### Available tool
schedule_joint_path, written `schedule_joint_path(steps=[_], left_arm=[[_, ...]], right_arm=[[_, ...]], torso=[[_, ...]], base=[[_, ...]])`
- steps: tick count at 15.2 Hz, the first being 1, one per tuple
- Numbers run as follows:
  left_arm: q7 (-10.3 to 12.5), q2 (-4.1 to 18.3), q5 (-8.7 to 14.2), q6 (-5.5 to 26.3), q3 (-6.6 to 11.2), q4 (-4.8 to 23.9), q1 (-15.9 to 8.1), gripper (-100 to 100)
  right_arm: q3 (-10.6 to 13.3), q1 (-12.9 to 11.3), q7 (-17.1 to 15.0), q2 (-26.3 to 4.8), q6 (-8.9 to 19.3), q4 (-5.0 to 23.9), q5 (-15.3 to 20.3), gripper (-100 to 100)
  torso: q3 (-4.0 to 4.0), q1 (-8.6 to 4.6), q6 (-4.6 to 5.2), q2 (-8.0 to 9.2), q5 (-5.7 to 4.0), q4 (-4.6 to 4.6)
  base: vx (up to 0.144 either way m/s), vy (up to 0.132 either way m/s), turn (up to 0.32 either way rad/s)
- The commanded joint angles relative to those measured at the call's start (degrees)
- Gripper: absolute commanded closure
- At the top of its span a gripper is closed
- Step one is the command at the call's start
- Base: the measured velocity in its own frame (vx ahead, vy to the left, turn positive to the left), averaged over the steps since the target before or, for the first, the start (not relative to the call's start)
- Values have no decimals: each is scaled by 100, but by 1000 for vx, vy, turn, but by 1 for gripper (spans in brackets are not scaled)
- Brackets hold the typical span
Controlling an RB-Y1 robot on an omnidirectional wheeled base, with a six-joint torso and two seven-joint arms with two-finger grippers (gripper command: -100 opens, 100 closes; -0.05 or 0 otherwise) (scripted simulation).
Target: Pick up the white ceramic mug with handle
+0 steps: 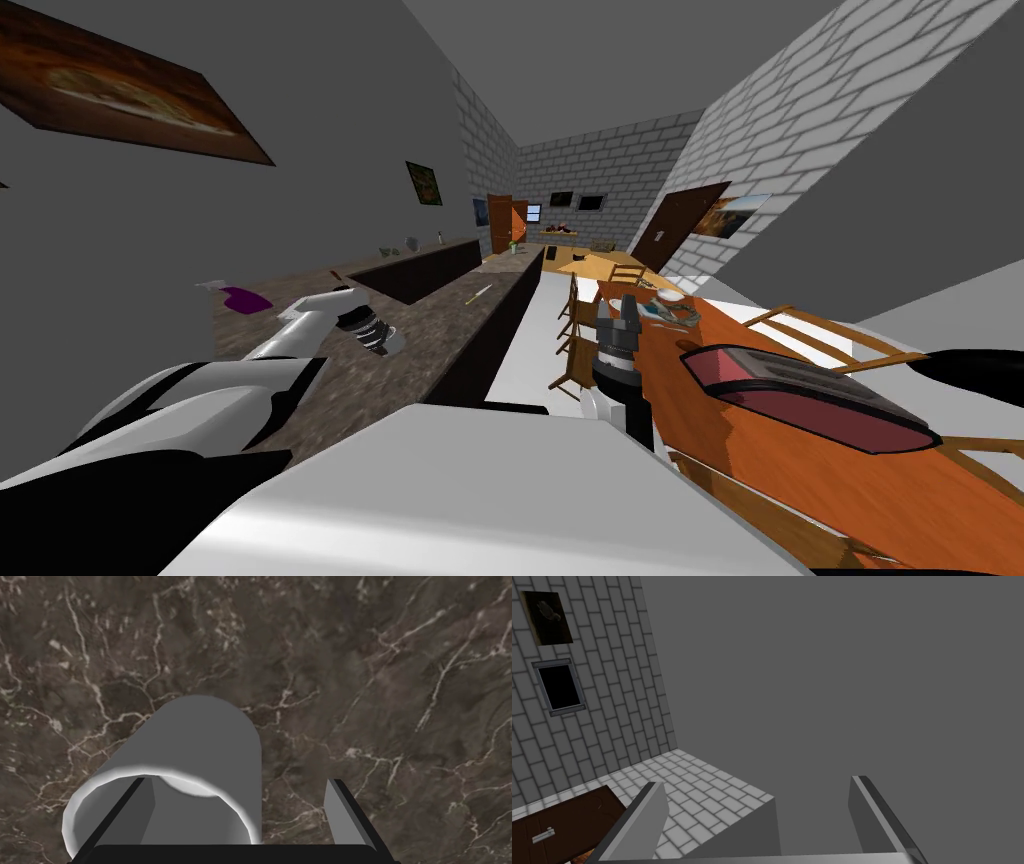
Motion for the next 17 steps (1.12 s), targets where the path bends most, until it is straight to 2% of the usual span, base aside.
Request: schedule_joint_path(steps=[1, 2, 3, 4, 5, 9, 11, 12, 13, 14, 15, 16, 17], left_arm=[[253, -1, 106, -19, -104, -87, 46, -100], [403, -5, 245, -21, -211, -261, 151, -100], [494, -5, 245, -21, -211, -261, 151, -100], [361, -6, 197, -6, -159, -238, 138, -100], [405, -7, 209, -7, -169, -252, 146, 100], [416, -6, 213, -6, -162, -248, 144, 100], [86, 4, -32, -17, 4, 86, -59, 100], [12, 4, -32, -17, 4, 86, -59, 100], [-125, 9, -171, -16, 111, 260, -164, 100], [-229, 9, -171, -16, 111, 260, -164, 100], [-229, 9, -171, -16, 111, 260, -164, 100], [-441, 13, -310, -14, 219, 434, -269, 100], [-470, 13, -310, -14, 219, 434, -269, 100]], right_arm=[[0, 0, 0, 0, 0, 0, 0, 0], [0, 1, 0, 0, 0, 0, 0, 0], [0, 1, 0, 0, 0, 0, 0, 0], [0, 1, 0, 0, 0, 0, 0, 0], [0, 1, 0, 0, 0, 0, 0, 0], [0, 2, 0, 1, 0, 0, 0, 0], [0, 3, 0, 1, -1, 0, 0, 0], [0, 5, 0, 1, -1, 0, 0, 0], [0, 5, 0, 1, -1, -1, 0, 0], [0, 5, 0, 1, -1, -1, 0, 0], [0, 4, 0, 1, -1, -1, 0, 0], [0, 3, 0, 1, -1, -1, 0, 0], [0, 4, 0, 1, -1, -1, 0, 0]], torso=[[0, 0, 0, 0, 0, 0], [-4, -3, -1, -8, -1, -1], [-6, -4, -1, -11, -1, -2], [-6, -5, -2, -11, -1, -2], [-10, -12, -4, -19, -2, -3], [-25, -30, -1, -43, -7, -11], [-29, -37, -7, -51, -10, -12], [-34, -51, -16, -62, -15, -14], [-38, -60, -16, -67, -18, -15], [-39, -64, -14, -71, -21, -14], [-40, -63, -5, -72, -22, -14], [-39, -56, 5, -71, -20, -13], [-36, -53, 1, -66, -21, -12]], base=[[-78, 65, -174], [-77, 61, -163], [-88, 57, -128], [-51, 28, -52], [-17, 8, -13], [-2, 1, -1], [56, -58, 185], [95, -97, 313], [94, -93, 288], [82, -69, 189], [57, -32, 43], [39, -31, 86], [40, -39, 117]])
